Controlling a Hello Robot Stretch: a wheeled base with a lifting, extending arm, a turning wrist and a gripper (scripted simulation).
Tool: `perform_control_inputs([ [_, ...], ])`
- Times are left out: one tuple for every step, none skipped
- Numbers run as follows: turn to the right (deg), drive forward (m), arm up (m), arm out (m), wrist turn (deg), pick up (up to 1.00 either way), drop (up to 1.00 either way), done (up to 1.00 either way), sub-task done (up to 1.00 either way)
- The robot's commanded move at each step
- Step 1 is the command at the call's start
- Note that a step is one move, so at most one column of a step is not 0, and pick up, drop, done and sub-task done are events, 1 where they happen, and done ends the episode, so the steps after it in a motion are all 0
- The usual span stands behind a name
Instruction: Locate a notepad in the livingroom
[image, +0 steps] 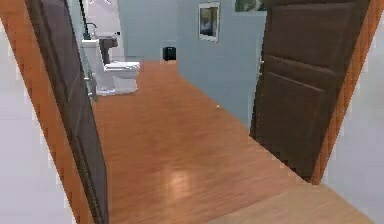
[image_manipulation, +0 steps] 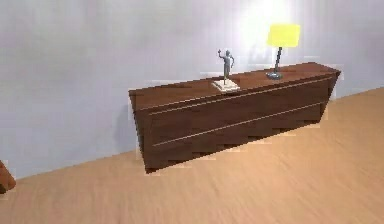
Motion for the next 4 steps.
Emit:
perform_control_inputs([
  [0.0,0.7,0.0,0.0,0.0,0.0,0.0,0.0,0.0],
  [-9.0,0.0,0.0,0.0,0.0,0.0,0.0,0.0,0.0],
  [0.0,1.0,0.0,0.0,0.0,0.0,0.0,0.0,0.0],
  [0.0,1.0,0.0,0.0,0.0,0.0,0.0,0.0,0.0],
])
